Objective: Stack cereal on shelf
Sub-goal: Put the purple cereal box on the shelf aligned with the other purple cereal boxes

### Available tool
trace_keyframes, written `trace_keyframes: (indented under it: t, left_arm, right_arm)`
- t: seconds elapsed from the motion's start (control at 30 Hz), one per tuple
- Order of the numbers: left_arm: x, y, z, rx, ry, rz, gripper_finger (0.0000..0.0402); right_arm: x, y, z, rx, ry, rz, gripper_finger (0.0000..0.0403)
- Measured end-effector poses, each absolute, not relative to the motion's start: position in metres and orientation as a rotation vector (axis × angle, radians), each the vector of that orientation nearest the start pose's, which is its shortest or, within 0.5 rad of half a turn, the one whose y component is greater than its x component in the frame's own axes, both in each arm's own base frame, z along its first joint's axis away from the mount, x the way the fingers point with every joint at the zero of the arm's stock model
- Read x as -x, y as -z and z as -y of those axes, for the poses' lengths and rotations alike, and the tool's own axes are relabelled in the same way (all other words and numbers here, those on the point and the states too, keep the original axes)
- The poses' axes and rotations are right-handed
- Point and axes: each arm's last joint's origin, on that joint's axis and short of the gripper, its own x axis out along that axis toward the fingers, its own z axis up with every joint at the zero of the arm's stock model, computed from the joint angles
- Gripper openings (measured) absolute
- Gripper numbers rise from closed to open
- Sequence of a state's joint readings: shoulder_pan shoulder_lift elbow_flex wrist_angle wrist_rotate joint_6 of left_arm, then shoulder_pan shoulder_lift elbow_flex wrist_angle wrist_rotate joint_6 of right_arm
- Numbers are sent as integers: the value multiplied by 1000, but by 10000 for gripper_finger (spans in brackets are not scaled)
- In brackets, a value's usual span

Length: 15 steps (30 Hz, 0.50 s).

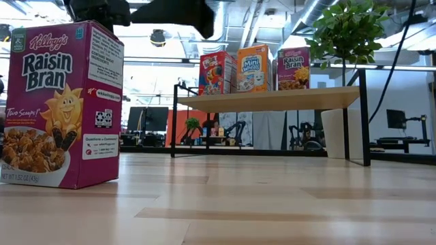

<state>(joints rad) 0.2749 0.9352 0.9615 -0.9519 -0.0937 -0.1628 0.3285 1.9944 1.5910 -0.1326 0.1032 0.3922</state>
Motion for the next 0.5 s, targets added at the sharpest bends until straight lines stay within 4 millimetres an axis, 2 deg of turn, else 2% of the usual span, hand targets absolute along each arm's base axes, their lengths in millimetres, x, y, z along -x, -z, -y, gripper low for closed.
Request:
trace_keyframes:
  t: [0.3, 0.4, 0.5]
  left_arm:
    - [-158, -305, -47, 290, -445, -886, 266]
    - [-158, -305, -48, 297, -457, -883, 266]
    - [-158, -305, -48, 306, -474, -879, 266]
  right_arm:
    - [-470, -231, -179, -212, -65, -575, 297]
    - [-476, -221, -188, -172, -24, -628, 297]
    - [-480, -219, -193, -145, 9, -651, 297]
